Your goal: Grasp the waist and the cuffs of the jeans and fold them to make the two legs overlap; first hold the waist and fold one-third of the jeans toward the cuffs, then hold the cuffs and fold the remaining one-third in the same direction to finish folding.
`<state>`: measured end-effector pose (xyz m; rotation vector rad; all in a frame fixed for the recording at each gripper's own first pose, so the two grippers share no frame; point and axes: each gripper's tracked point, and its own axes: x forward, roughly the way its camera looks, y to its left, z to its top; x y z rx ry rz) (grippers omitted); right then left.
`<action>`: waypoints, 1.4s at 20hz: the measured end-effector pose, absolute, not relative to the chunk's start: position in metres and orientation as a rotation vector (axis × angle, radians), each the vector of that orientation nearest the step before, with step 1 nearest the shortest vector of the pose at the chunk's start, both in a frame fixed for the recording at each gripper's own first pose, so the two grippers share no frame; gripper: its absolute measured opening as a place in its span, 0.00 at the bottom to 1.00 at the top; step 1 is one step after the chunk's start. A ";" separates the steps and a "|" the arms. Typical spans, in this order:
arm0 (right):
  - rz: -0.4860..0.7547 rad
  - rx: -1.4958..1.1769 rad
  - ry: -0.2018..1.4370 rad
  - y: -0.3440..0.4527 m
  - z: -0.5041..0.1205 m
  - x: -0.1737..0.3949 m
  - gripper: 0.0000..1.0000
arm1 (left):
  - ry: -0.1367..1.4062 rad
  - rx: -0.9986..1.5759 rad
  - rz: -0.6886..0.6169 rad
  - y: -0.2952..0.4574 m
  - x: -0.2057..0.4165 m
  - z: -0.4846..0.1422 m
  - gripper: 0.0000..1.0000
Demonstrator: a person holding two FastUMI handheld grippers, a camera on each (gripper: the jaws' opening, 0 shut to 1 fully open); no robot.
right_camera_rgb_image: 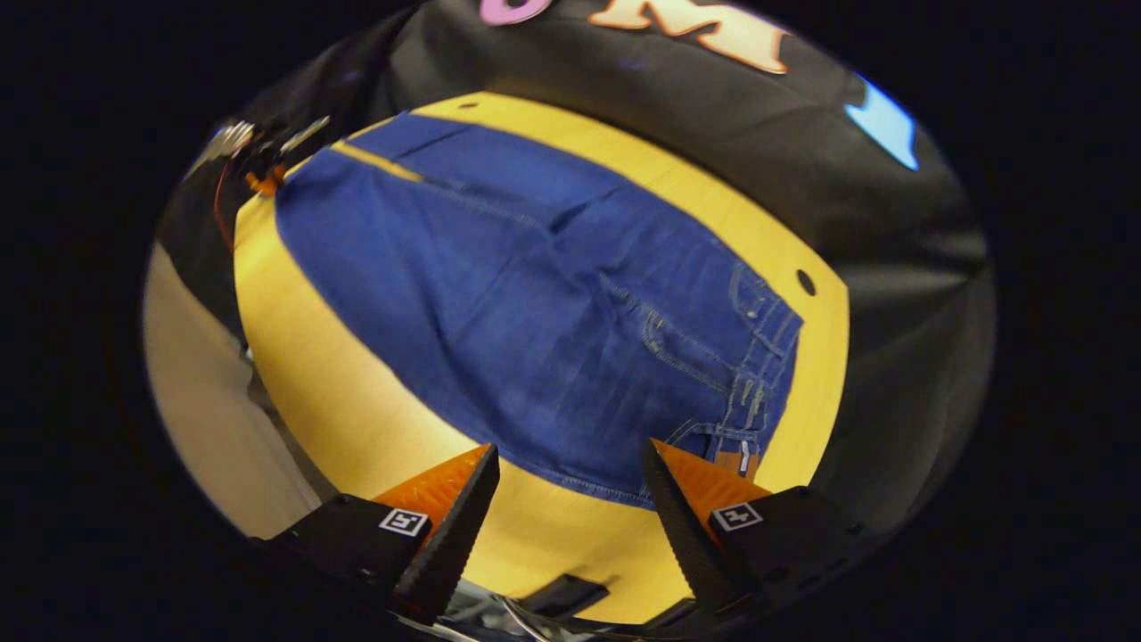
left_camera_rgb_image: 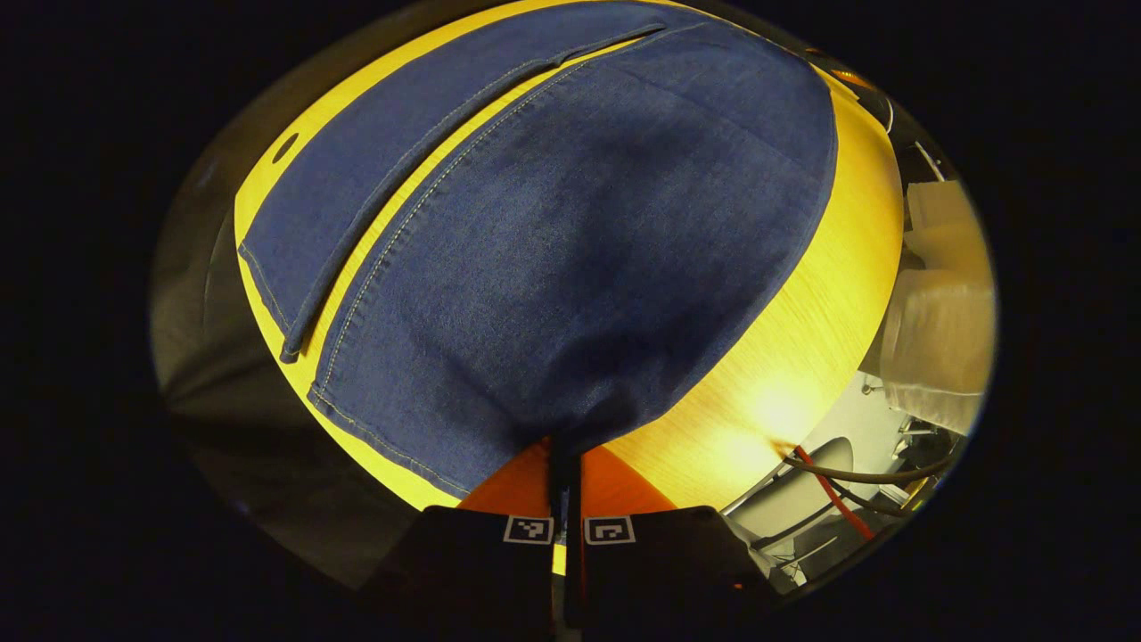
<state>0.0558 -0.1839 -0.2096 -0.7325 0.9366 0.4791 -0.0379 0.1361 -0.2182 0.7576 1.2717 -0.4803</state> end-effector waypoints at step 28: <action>0.530 -0.834 1.191 -0.214 -0.263 0.090 0.27 | 1.327 0.732 -0.462 0.135 -0.039 -0.219 0.00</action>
